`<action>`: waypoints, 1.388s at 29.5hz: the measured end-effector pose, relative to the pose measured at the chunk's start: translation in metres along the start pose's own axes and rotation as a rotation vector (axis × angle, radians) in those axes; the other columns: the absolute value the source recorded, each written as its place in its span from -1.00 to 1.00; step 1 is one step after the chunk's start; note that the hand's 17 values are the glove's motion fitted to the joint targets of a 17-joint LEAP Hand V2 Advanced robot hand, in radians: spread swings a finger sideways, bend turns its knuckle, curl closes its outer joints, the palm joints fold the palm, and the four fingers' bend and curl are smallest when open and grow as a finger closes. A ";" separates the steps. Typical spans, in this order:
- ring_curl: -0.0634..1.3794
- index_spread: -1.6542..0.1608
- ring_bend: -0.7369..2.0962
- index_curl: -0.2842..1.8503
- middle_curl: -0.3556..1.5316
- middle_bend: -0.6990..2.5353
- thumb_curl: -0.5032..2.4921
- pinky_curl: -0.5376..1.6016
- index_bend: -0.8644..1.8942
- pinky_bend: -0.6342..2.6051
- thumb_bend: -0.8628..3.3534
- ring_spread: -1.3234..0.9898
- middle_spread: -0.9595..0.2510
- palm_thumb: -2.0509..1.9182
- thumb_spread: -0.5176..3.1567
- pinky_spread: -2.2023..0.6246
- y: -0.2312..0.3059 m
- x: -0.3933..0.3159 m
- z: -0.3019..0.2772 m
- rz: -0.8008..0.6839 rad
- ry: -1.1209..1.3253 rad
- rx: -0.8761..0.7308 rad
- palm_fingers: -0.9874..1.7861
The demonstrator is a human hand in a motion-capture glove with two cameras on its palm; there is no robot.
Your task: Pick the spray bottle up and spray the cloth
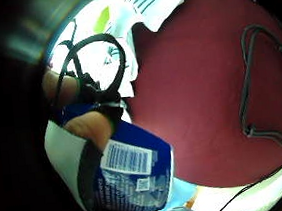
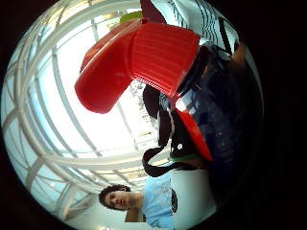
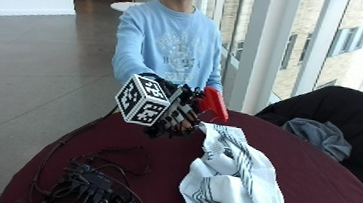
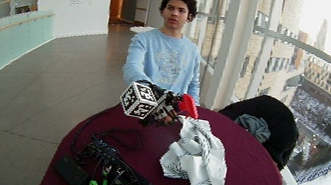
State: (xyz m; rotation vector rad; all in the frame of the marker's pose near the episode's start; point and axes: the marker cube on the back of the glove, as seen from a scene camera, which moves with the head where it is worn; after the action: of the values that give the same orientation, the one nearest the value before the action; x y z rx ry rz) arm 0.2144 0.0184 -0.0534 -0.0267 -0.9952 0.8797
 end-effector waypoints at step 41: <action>-0.35 0.68 -0.14 -0.32 -0.12 -0.39 -0.39 -0.15 -0.25 -0.48 -0.60 0.17 0.52 0.38 -0.10 0.71 0.000 -0.011 0.020 -0.037 -0.014 -0.050 0.56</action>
State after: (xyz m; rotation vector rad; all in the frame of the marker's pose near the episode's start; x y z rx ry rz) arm 0.1968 0.0041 -0.0494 -0.0445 -1.0274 0.8223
